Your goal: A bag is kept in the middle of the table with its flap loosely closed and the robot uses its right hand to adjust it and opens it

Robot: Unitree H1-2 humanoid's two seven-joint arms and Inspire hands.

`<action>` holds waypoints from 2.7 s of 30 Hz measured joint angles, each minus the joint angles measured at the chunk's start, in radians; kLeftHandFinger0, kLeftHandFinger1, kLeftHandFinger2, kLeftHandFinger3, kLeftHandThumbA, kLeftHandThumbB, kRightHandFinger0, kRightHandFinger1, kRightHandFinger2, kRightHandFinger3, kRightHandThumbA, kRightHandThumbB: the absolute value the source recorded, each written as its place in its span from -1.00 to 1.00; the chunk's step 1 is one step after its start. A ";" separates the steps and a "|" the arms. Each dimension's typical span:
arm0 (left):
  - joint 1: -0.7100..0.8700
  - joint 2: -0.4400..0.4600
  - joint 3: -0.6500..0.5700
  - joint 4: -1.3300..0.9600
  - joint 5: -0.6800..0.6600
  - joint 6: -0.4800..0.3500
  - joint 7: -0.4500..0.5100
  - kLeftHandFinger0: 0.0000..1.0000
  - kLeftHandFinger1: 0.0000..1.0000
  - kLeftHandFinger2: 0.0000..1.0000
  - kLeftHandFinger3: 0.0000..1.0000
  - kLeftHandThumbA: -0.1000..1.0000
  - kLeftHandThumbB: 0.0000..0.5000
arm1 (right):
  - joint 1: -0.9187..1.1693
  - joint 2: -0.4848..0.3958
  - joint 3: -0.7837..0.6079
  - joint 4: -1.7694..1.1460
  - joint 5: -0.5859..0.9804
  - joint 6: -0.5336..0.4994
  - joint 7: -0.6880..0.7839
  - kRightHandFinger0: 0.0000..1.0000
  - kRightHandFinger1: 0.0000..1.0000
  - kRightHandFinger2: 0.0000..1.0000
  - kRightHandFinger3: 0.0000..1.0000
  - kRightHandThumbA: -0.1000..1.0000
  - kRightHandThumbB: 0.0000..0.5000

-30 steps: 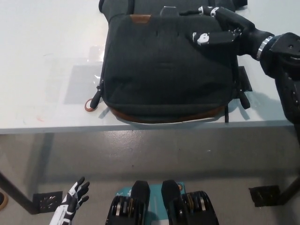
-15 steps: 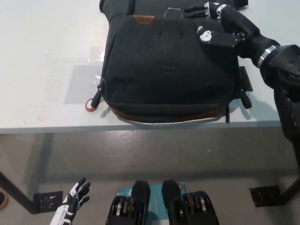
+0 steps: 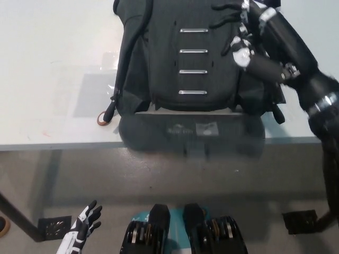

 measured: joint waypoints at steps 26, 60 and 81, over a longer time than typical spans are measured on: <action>-0.060 0.016 0.008 0.000 -0.006 0.010 -0.007 1.00 1.00 1.00 1.00 1.00 -0.98 | 0.384 -0.098 0.209 0.483 -0.030 -0.031 0.077 1.00 1.00 1.00 1.00 1.00 -0.76; -0.122 0.022 0.024 0.004 -0.014 0.026 -0.010 1.00 1.00 1.00 1.00 1.00 -1.00 | 0.778 0.132 -0.039 0.403 0.116 -0.394 0.058 1.00 1.00 1.00 1.00 1.00 0.18; -0.125 0.027 0.024 0.003 0.034 0.070 -0.010 1.00 1.00 1.00 1.00 1.00 -1.00 | 0.783 0.138 -0.046 0.437 0.133 -0.623 0.034 1.00 1.00 1.00 1.00 1.00 -0.06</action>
